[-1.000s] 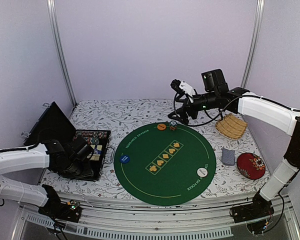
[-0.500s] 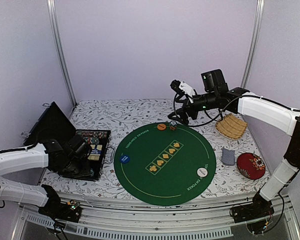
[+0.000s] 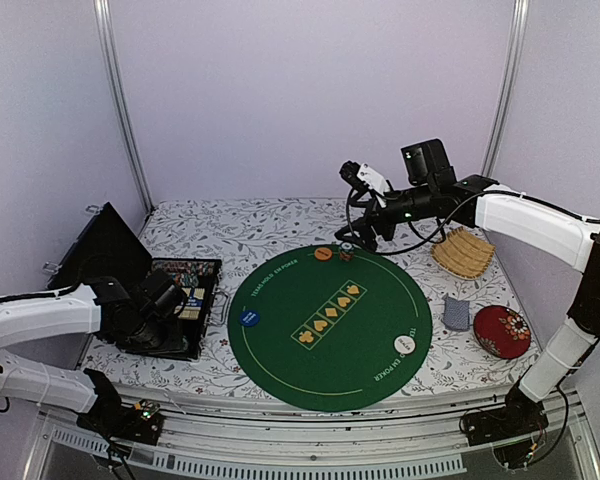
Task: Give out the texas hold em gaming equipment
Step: Pick up the pile of poker chips from the chip case.
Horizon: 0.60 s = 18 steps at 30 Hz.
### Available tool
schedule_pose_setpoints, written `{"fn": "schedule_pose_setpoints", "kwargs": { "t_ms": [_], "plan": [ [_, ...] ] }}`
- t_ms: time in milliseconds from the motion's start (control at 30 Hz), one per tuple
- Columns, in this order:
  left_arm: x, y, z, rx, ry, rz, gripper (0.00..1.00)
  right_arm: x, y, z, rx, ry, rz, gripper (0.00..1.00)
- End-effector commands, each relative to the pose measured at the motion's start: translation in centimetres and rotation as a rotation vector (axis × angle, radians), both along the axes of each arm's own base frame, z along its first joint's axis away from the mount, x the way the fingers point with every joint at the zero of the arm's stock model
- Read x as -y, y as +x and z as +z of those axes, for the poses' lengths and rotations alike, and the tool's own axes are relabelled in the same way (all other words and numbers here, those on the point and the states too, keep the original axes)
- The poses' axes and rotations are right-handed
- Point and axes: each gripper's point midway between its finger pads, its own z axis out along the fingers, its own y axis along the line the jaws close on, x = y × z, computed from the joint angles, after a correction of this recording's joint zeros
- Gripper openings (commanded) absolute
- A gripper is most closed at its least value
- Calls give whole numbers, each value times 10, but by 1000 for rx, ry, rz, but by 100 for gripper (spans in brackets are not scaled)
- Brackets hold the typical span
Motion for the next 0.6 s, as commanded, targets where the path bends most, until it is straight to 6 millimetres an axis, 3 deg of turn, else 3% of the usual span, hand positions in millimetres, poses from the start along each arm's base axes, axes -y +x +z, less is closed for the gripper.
{"fn": "schedule_pose_setpoints", "kwargs": {
  "t_ms": [0, 567],
  "plan": [
    [19, 15, 5, 57, -49, -44, 57, -4, -4, 6, 2, 6, 22, 99],
    [27, 24, 10, 94, -30, -92, 61, -4, -4, 1, 1, -8, 27, 99]
  ]
}}
